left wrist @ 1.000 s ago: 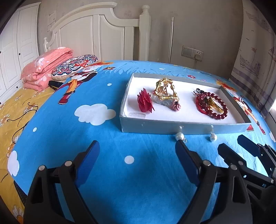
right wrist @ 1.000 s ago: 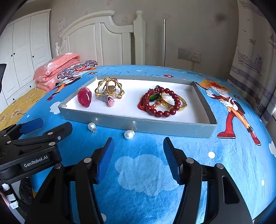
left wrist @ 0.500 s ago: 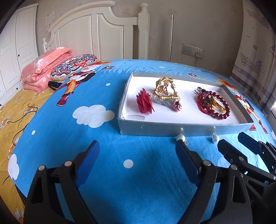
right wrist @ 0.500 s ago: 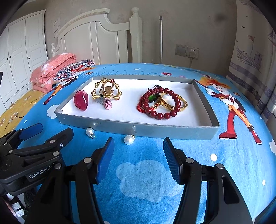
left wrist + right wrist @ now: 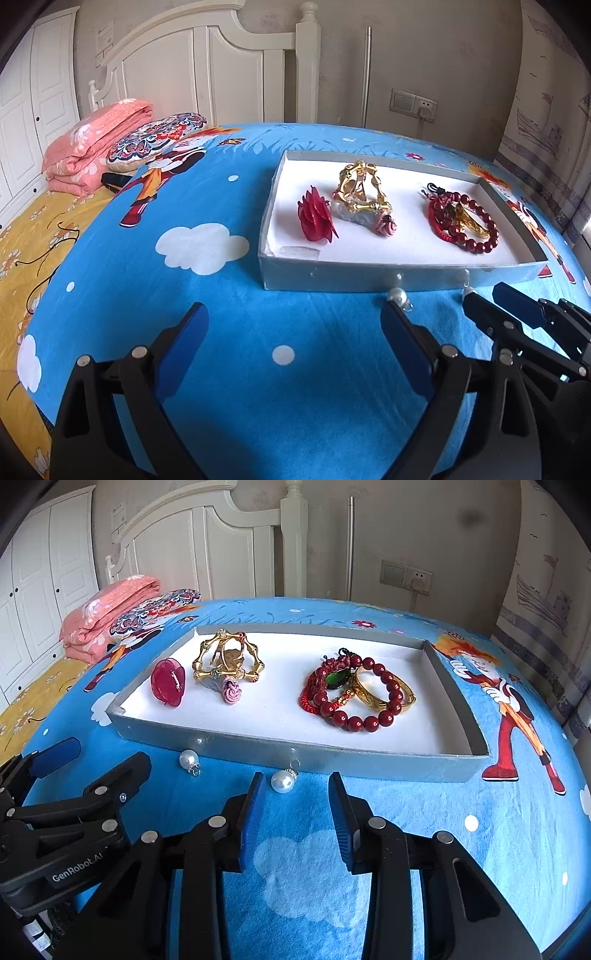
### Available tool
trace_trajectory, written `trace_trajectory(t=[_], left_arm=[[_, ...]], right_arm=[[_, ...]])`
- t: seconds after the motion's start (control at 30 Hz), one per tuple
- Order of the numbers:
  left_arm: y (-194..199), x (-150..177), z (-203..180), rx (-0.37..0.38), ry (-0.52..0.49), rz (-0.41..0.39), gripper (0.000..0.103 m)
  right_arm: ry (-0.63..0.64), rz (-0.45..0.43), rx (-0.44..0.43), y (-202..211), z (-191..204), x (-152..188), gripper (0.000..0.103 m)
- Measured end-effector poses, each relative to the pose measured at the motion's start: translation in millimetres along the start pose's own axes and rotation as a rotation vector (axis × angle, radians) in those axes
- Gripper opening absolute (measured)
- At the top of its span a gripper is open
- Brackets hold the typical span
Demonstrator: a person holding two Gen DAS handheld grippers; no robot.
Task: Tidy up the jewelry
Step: 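Grasp a white pearl earring with the right tool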
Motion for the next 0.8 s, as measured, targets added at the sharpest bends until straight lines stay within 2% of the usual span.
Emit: trace_trajectory(t=[0.17,0.57,0.67,0.7,0.73,0.8], left_arm=[[-5.4,-0.2,1.4,0.002,0.001,0.029,0.091],[-6.1,-0.2,-3.2,0.005,-0.028,0.022,0.091],[-7.1,-0.2,-1.5,0.026,-0.019,0.028,0.091],[-7.6,-0.1,-0.9,0.032,-0.015,0.032,0.091],[-8.2,-0.2,-0.2,0.039,-0.011,0.036,0.091],[-8.6,0.4,1.0,0.051,-0.004,0.040,0.091]], right_arm=[[-0.009,0.030,0.001,-6.0,-0.9,-1.6,0.033],[-0.018,0.026,0.042,-8.3,0.0,-4.2,0.032],[-0.007,0.024,0.045,-8.3,1.3,-4.7,0.028],[-0.003,0.022,0.047,-8.3,1.8,-4.7,0.023],[0.006,0.020,0.048,-8.4,2.9,-4.4,0.014],[0.025,0.016,0.063,-7.8,5.7,-4.0,0.013]])
Point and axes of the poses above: each gripper's, at about its wrist camera, not at the fingertips, and y roughly against the way its jaws point, z to its left, x to its underside, the point moved 6 cm from there along -y, roughly the way its jaws point, and after that the axes turned 12 degrees about z, right-handed, at the moved point
